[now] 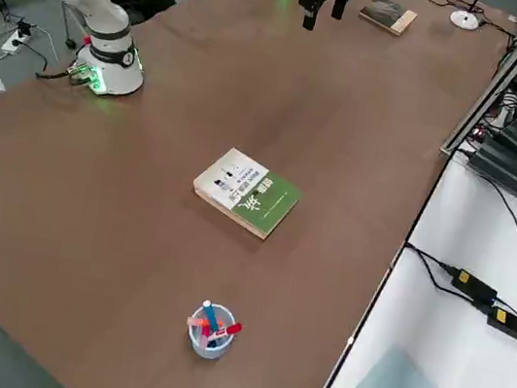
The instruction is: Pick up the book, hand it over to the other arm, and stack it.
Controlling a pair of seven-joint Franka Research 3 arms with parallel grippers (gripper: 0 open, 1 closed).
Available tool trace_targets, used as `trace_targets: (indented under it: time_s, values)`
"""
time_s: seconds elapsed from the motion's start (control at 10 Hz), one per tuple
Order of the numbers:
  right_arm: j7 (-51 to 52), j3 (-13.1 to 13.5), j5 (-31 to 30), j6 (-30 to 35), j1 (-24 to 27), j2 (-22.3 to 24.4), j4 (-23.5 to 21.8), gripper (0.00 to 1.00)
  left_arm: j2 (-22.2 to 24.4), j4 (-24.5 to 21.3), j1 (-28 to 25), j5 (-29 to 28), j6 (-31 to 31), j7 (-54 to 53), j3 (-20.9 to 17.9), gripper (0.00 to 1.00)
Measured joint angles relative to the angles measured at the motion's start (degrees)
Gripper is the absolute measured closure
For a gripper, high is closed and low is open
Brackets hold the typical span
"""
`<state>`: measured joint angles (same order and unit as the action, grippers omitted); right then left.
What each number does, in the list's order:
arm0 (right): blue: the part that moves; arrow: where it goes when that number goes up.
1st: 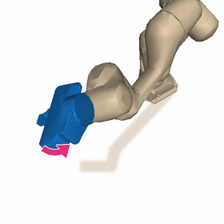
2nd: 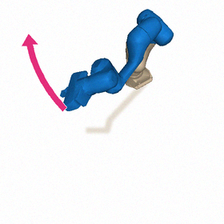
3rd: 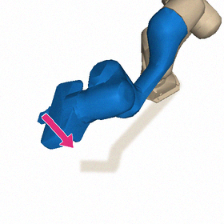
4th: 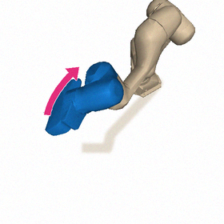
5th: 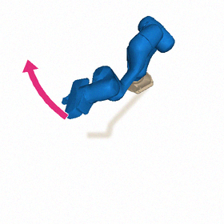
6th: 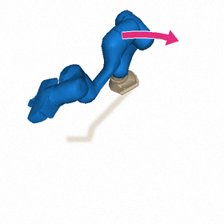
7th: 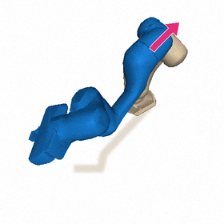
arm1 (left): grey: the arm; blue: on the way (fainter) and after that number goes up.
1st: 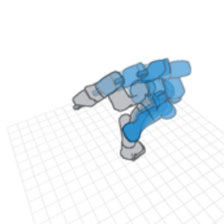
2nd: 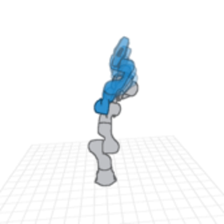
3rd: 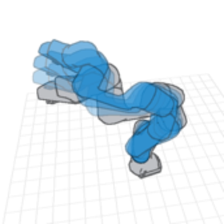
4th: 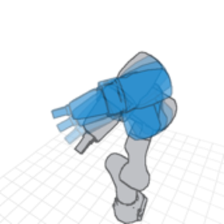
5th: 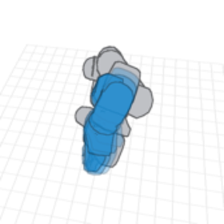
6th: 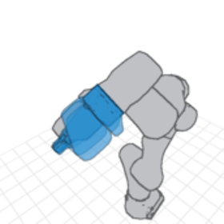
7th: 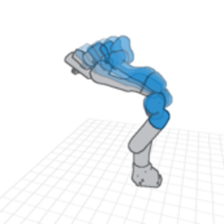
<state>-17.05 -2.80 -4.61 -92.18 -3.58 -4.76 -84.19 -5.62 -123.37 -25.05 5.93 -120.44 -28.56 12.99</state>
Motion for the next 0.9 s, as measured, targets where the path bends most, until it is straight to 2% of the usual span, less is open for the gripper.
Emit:
trace_targets:
  time_s: [0.3, 0.5, 0.9]
  values:
    - [-0.11, -0.01, 0.0, -0.2, 0.0, 0.0, 0.0, 0.0, -3.02, -0.17, -2.47, 0.53, -0.61, -6.59, 0.0, 0.0]
    - [-0.13, -0.04, 0.0, -0.41, 0.0, 0.0, 0.0, 0.0, -6.01, -0.32, -4.66, 2.19, -3.27, -11.34, 0.01, 0.0]
    - [-0.05, -0.18, 0.04, -0.41, -0.13, -0.01, -0.03, 0.0, -11.0, -0.34, -8.3, 7.49, -6.93, -21.3, 0.03, 0.0]
